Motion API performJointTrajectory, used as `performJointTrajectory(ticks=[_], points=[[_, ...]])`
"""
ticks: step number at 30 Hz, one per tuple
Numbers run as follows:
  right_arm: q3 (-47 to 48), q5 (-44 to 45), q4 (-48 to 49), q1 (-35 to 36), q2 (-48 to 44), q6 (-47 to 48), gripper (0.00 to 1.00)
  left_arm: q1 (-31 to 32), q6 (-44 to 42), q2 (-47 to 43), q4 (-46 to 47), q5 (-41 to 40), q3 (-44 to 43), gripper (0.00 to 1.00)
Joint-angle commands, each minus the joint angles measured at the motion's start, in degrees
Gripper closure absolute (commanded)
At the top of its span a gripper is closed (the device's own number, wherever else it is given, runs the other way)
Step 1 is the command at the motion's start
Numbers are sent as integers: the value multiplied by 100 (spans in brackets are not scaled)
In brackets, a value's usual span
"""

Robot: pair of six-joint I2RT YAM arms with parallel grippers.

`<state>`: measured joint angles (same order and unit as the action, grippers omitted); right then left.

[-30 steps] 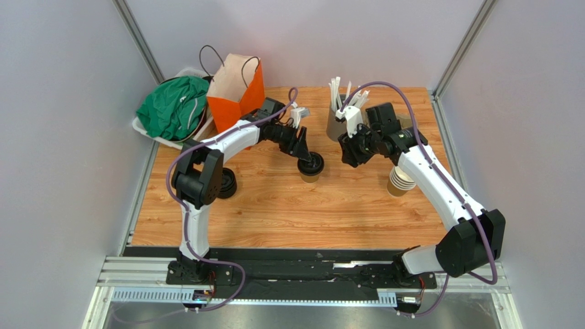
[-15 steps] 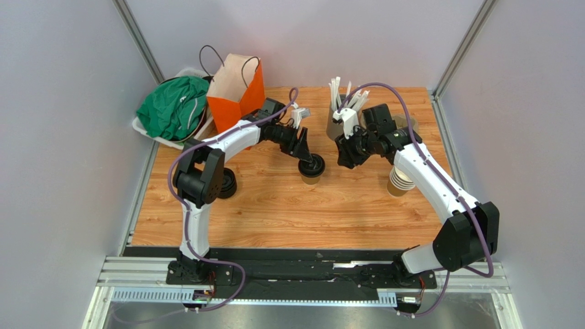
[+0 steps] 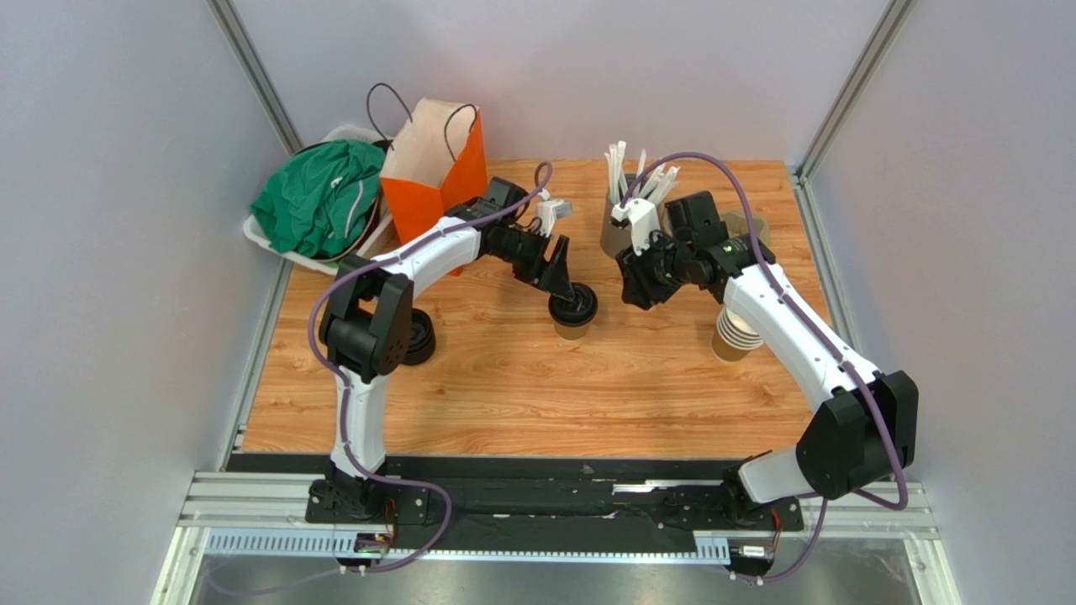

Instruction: Pack the takeout coffee

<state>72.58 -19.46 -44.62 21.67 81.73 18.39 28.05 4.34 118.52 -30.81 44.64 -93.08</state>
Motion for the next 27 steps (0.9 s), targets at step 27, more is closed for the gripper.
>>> performJointTrajectory(ticks=[27], points=[[134, -935, 393, 101, 475, -459, 61, 130, -653, 541, -971, -430, -536, 39]])
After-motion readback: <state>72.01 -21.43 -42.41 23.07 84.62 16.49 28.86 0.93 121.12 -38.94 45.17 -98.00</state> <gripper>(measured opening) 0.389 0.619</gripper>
